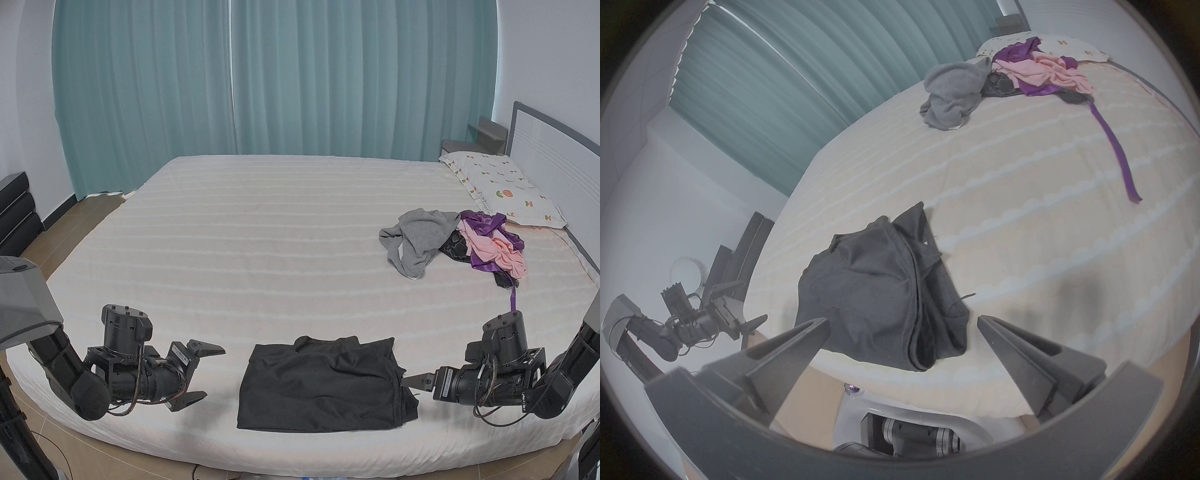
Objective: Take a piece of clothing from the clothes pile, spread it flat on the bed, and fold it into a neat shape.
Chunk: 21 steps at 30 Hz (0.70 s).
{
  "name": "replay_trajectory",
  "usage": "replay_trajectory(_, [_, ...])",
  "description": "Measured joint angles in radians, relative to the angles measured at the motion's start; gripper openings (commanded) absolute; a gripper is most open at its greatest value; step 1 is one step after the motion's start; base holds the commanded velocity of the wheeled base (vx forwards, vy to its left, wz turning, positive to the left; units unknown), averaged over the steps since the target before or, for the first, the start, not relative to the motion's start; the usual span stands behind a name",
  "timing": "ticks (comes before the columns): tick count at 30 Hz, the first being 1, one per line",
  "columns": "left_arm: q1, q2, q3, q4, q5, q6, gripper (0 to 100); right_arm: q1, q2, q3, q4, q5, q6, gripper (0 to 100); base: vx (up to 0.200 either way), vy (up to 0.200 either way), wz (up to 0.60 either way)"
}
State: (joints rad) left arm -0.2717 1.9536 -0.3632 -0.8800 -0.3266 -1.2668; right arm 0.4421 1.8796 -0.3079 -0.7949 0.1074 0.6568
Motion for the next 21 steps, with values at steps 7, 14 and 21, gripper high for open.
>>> replay_trajectory(7, [0.000, 0.001, 0.000, 0.000, 0.000, 0.000, 100, 0.049, 0.079, 0.007, -0.087, 0.033, 0.000, 100, 0.000, 0.000, 0.00])
replay_trajectory(14, [0.000, 0.001, 0.000, 0.000, 0.000, 0.000, 100, 0.075, 0.141, 0.002, -0.110, 0.049, -0.014, 100, 0.000, 0.000, 0.00])
replay_trajectory(21, [0.000, 0.001, -0.001, 0.000, 0.000, 0.000, 100, 0.096, 0.211, 0.000, -0.211, 0.047, -0.034, 0, 0.000, 0.000, 0.00])
